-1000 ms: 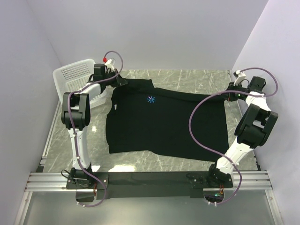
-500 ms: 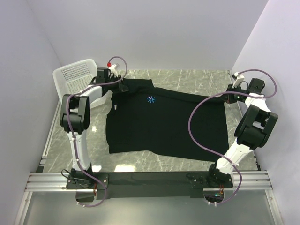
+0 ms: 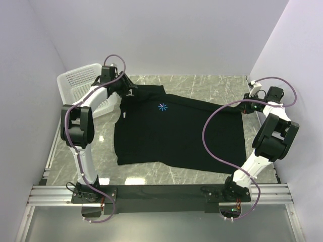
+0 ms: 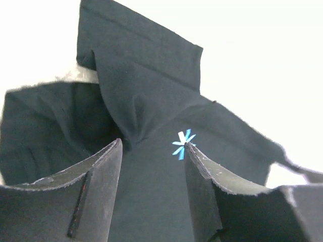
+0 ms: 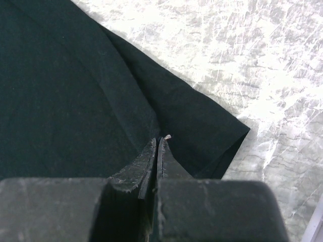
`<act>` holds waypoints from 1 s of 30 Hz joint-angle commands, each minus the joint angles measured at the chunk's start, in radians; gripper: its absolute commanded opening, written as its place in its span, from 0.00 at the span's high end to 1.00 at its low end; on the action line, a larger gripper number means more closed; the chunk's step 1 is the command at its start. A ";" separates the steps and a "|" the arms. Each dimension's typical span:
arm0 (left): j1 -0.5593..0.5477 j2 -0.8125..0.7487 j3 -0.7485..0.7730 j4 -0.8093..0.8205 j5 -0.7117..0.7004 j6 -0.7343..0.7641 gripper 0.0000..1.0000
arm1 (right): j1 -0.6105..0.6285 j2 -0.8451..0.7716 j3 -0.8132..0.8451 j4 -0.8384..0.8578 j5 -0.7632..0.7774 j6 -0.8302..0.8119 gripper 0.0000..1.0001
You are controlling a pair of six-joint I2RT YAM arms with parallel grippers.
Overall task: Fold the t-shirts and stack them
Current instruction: Fold the T-shirt at the center of the board.
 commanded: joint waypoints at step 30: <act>-0.116 -0.039 0.050 -0.279 -0.316 -1.202 0.30 | -0.006 -0.060 -0.030 0.032 -0.039 -0.007 1.00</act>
